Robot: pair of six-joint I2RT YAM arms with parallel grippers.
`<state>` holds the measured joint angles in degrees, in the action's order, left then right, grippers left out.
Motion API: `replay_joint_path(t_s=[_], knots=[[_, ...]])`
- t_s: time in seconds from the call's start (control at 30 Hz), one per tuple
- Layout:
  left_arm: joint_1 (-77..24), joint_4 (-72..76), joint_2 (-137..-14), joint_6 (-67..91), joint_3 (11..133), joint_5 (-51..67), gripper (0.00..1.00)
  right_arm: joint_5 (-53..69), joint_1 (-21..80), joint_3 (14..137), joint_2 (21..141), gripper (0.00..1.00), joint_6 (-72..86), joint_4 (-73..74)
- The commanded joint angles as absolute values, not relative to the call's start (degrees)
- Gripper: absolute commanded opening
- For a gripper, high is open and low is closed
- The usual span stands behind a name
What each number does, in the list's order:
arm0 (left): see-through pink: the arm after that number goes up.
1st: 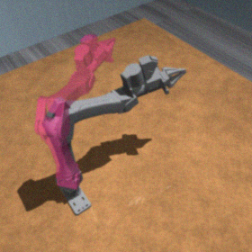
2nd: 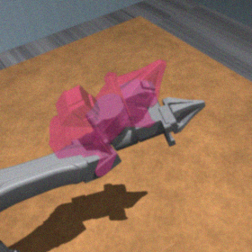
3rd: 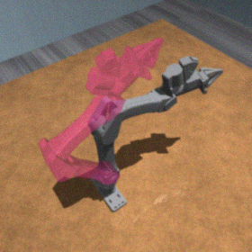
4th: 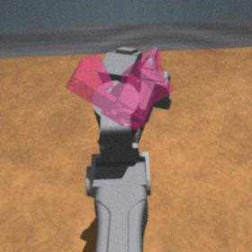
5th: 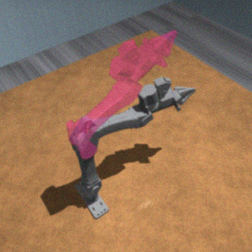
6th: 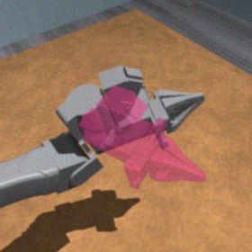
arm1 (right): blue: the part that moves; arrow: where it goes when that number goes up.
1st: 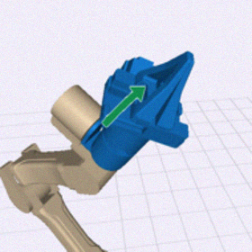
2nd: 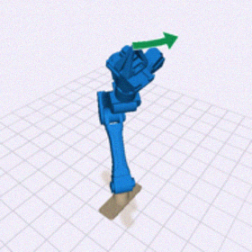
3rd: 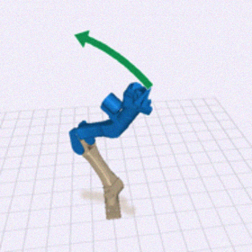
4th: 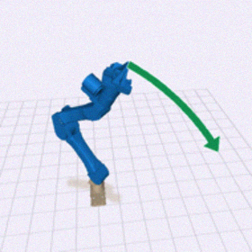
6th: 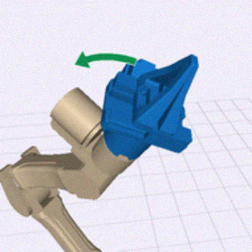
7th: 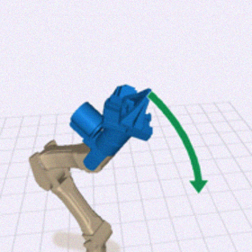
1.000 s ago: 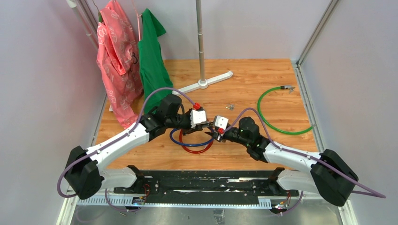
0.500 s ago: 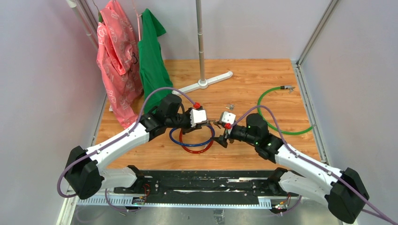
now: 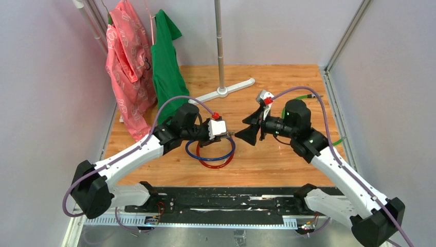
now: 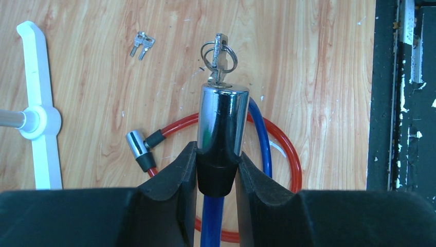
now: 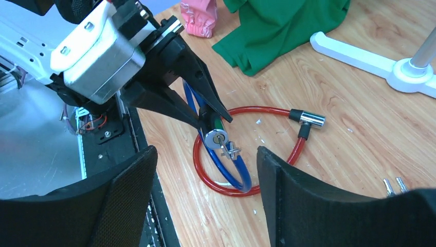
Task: Lock with the key
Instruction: Lock the lock.
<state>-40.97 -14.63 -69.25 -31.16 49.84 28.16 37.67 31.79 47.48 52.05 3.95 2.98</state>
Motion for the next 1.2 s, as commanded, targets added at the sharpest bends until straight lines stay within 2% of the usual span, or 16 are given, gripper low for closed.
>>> replay_joint_path(t_s=[0.0,0.1,0.23,0.27,0.47,0.63,0.77,0.9,1.17], knots=[[-41.13,-19.92,-70.2,-31.74,49.13,27.26,0.0,38.85,33.76,52.09,55.2,0.75,4.21,14.41],[-41.13,-19.62,-70.4,-31.45,49.13,27.67,0.0,38.43,34.94,52.14,55.94,0.69,1.08,10.86],[-41.13,-20.06,-70.4,-31.38,49.39,27.68,0.0,37.72,34.98,54.13,59.17,0.45,-4.3,11.5],[-41.13,-20.23,-70.43,-31.44,49.46,27.61,0.0,37.76,34.93,54.56,60.02,0.43,-4.98,11.85],[-41.13,-20.21,-70.5,-31.37,49.49,27.82,0.0,38.46,34.95,55.37,63.26,0.45,-7.6,12.11],[-41.13,-20.01,-70.6,-31.14,49.49,28.0,0.0,40.41,34.95,53.2,63.98,0.34,-5.12,7.74],[-41.13,-19.99,-70.53,-31.2,49.48,27.7,0.0,40.68,34.93,53.25,64.94,0.31,-2.95,7.99],[-41.13,-19.95,-70.43,-31.11,49.5,27.85,0.0,40.71,34.97,52.49,64.78,0.24,-1.66,8.06],[-41.13,-19.95,-70.09,-31.03,49.22,27.94,0.0,40.81,35.18,51.9,65.34,0.25,-1.3,7.3]])
